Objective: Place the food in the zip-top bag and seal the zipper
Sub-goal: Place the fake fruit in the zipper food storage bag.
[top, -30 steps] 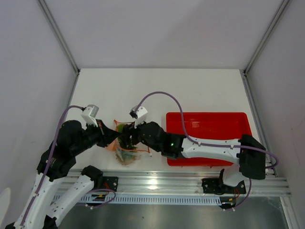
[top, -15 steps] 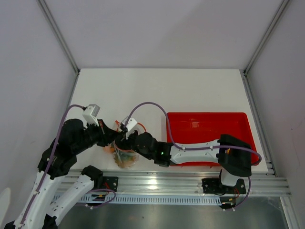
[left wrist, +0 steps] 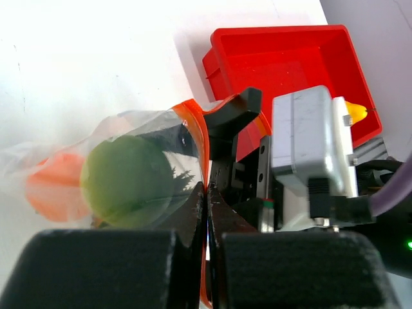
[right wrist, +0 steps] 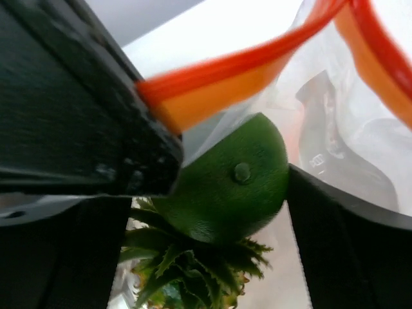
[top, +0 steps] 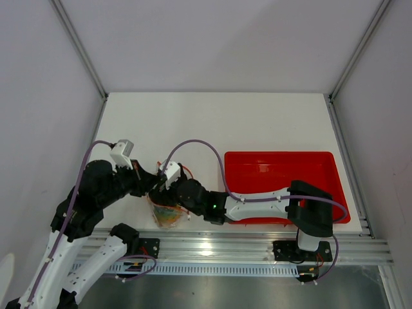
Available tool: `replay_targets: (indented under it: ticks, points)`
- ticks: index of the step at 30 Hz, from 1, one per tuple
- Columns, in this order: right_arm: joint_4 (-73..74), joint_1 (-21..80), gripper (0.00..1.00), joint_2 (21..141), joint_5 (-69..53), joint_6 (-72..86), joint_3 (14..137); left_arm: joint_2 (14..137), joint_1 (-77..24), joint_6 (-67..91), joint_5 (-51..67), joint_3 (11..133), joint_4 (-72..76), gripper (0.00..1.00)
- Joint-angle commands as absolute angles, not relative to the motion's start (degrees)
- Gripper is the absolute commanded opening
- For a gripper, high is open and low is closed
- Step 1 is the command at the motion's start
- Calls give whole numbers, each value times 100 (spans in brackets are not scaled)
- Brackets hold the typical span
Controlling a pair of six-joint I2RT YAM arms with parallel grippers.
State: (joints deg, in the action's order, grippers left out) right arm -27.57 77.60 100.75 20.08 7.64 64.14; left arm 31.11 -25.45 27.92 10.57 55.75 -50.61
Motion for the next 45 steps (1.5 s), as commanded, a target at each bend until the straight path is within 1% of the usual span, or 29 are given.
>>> replay_targets:
  ticks: [1, 15, 17, 19, 22, 23, 25, 26, 27, 28, 29, 30, 31, 32, 33, 36, 41, 44, 45]
  points:
    - [-2435, 7787, 99, 10125, 2187, 782, 6619, 3085, -2584, 2760, 1240, 5713, -4869, 1]
    - [-1380, 7769, 100, 9255, 2365, 1222, 6249, 3041, -2584, 2742, 1187, 5642, -4843, 1]
    - [-1319, 7752, 98, 9211, 2347, 1335, 6179, 3032, -2584, 2733, 1178, 5660, -4852, 0]
    - [-1169, 7673, 93, 9255, 2285, 1406, 6205, 3032, -2584, 2733, 1178, 5660, -4843, 1]
    - [-1134, 7594, 80, 9334, 2224, 1476, 6214, 3041, -2584, 2751, 1222, 5686, -4825, 1]
    - [-1134, 7559, 71, 9343, 2215, 1503, 6214, 3032, -2584, 2751, 1222, 5687, -4825, 0]
    - [-1169, 7567, 61, 9290, 2215, 1477, 6188, 3023, -2584, 2742, 1195, 5713, -4860, 1]
    - [-1186, 7550, 52, 9273, 2206, 1477, 6153, 3015, -2584, 2742, 1195, 5722, -4869, 1]
    - [-1195, 7532, 46, 9255, 2171, 1477, 6144, 2997, -2584, 2733, 1195, 5687, -4887, 1]
    - [-1169, 7471, 38, 9237, 2032, 1485, 6144, 2997, -2584, 2733, 1195, 5721, -4887, 0]
    - [-1143, 7445, 24, 9229, 1978, 1511, 6126, 2997, -2584, 2725, 1195, 5722, -4895, 1]
    - [-1125, 7444, 19, 9194, 1934, 1555, 6117, 2988, -2584, 2725, 1195, 5730, -4904, 1]
    - [-1108, 7444, 6, 9176, 1873, 1564, 6074, 2988, -2584, 2716, 1195, 5730, -4913, 1]
    - [-1081, 7444, 1, 9158, 1863, 1591, 6073, 2988, -2584, 2707, 1187, 5730, -4913, 1]
    - [-1055, 7444, 0, 9132, 1863, 1634, 6038, 2980, -2584, 2716, 1187, 5739, -4913, 1]
    - [-897, 7479, 0, 9071, 1924, 1679, 5986, 2962, -2584, 2707, 1186, 5687, -4904, 1]
    - [-853, 7576, 0, 8624, 2100, 1731, 5713, 2953, -2584, 2716, 1195, 5634, -4878, 1]
    - [-512, 7664, 0, 8159, 2425, 1758, 5678, 2953, -2584, 2707, 1213, 5625, -4904, 1]
    - [-475, 7864, 0, 7991, 2800, 1671, 5652, 2944, -2584, 2681, 1195, 5634, -4913, 0]
